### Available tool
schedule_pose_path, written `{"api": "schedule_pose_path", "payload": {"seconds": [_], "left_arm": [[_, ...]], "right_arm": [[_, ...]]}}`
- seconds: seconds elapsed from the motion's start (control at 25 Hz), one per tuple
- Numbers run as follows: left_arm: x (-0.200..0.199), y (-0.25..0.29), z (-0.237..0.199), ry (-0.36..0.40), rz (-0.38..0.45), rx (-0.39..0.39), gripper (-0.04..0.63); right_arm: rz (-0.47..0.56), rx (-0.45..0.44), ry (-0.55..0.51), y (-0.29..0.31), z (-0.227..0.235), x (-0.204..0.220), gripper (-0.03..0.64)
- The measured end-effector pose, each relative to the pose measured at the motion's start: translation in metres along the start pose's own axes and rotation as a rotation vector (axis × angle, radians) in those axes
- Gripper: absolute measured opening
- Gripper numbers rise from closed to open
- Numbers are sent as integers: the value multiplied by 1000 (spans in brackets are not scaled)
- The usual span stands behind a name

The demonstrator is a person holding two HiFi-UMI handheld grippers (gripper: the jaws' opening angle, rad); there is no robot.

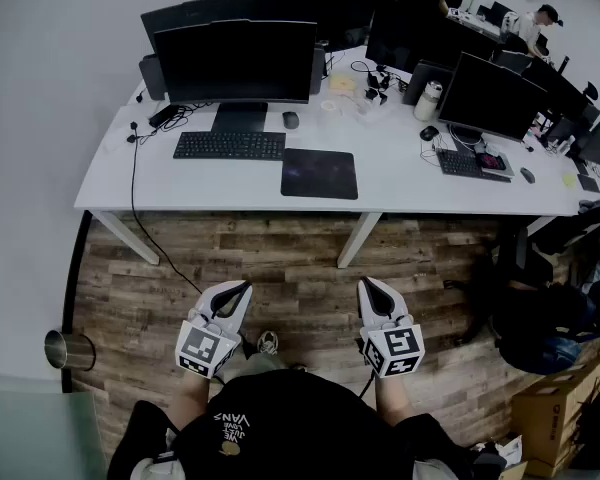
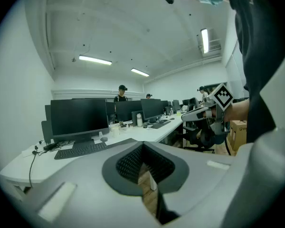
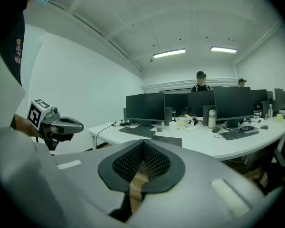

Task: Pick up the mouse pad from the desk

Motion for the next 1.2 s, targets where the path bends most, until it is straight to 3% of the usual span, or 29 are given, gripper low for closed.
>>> {"api": "schedule_pose_path", "payload": {"seconds": [0.32, 0.68, 0.8, 1.2], "left_arm": [[-6, 1, 12, -22, 38, 4, 2], [6, 40, -11, -113, 64, 24, 6], [7, 62, -29, -124, 68, 45, 70], [37, 127, -98, -221, -17, 87, 164]], "right_arm": [[64, -21, -14, -7, 0, -3, 5], [48, 76, 2, 19, 31, 5, 19], [43, 106, 11, 39, 39, 6, 31], [12, 246, 39, 103, 61, 11, 86]]}}
Point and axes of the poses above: the fingertips, and each gripper's own axes: y forward along the fingers, z to its right, x out of its underside, the point moved 1 cm from there along -y, backward along the fingers, and after that the axes turned 14 degrees about z, right-handed, at the moved point
